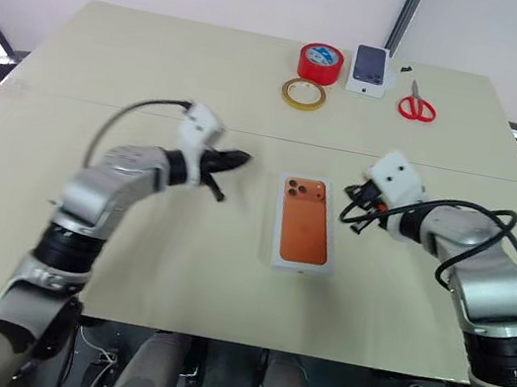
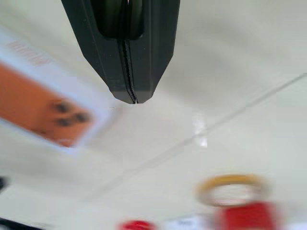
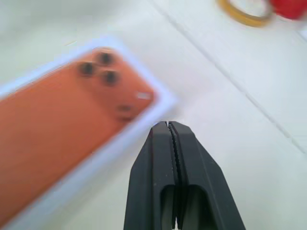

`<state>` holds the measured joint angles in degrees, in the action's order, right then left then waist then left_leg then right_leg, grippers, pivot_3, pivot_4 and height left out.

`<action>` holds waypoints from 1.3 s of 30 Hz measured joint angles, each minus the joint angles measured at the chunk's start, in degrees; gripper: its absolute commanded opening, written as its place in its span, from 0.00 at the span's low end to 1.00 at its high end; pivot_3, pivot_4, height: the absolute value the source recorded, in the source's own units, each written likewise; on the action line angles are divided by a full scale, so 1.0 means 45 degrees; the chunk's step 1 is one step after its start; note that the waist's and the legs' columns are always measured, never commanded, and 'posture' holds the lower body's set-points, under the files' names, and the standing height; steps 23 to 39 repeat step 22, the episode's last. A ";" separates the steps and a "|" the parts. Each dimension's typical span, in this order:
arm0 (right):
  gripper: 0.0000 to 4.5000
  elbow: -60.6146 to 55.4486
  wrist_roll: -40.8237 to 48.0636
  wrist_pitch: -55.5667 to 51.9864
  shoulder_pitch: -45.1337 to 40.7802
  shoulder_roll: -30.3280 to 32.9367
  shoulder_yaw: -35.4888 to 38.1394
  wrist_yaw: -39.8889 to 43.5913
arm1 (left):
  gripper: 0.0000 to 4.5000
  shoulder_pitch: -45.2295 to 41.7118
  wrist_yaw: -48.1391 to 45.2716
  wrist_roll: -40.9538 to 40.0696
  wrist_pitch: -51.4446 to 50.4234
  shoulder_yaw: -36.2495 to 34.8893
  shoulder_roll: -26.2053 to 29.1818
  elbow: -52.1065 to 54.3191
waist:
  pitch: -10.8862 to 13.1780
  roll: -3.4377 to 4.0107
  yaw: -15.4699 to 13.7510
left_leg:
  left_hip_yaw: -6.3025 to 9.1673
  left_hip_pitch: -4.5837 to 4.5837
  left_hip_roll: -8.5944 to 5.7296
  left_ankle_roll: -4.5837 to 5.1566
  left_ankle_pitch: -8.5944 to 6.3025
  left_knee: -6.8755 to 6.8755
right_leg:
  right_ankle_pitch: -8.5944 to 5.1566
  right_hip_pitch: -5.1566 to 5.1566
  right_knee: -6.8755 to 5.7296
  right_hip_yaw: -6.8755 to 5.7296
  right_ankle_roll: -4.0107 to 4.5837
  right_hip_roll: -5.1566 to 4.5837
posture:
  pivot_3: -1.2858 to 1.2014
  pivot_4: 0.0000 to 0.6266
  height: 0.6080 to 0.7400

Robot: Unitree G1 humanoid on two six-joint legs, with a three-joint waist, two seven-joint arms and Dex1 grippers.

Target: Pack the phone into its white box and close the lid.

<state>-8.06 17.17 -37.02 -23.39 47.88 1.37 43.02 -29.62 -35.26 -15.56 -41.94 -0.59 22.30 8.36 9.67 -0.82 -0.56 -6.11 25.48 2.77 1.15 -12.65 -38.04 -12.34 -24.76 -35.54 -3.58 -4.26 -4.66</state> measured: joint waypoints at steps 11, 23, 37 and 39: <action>0.01 0.4241 0.0433 0.2098 -0.0380 -0.0018 0.1265 0.1745 | 0.00 0.3560 0.0505 -0.0863 -0.0381 -0.3123 0.1713 0.1318 | 0.0002 0.0002 -0.0009 | -0.0007 -0.0003 0.0013 -0.0005 -0.0003 -0.0003 | -0.0003 0.0018 0.0027 0.0002 0.0005 -0.0026 | 0.52 0.24 1.00; 0.01 0.4464 0.0520 0.2277 -0.0389 -0.0067 0.1391 0.2391 | 0.00 0.5039 0.1071 -0.1701 -0.0680 -0.4153 0.2065 0.2396 | 0.0002 0.0003 -0.0036 | -0.0016 -0.0004 0.0007 -0.0010 -0.0006 0.0005 | -0.0004 0.0011 0.0032 -0.0001 0.0009 -0.0060 | 0.52 0.24 1.00; 0.01 0.4464 0.0520 0.2277 -0.0389 -0.0067 0.1391 0.2391 | 0.00 0.5039 0.1071 -0.1701 -0.0680 -0.4153 0.2065 0.2396 | 0.0002 0.0003 -0.0036 | -0.0016 -0.0004 0.0007 -0.0010 -0.0006 0.0005 | -0.0004 0.0011 0.0032 -0.0001 0.0009 -0.0060 | 0.52 0.24 1.00; 0.01 0.4464 0.0520 0.2277 -0.0389 -0.0067 0.1391 0.2391 | 0.00 0.5039 0.1071 -0.1701 -0.0680 -0.4153 0.2065 0.2396 | 0.0002 0.0003 -0.0036 | -0.0016 -0.0004 0.0007 -0.0010 -0.0006 0.0005 | -0.0004 0.0011 0.0032 -0.0001 0.0009 -0.0060 | 0.52 0.24 1.00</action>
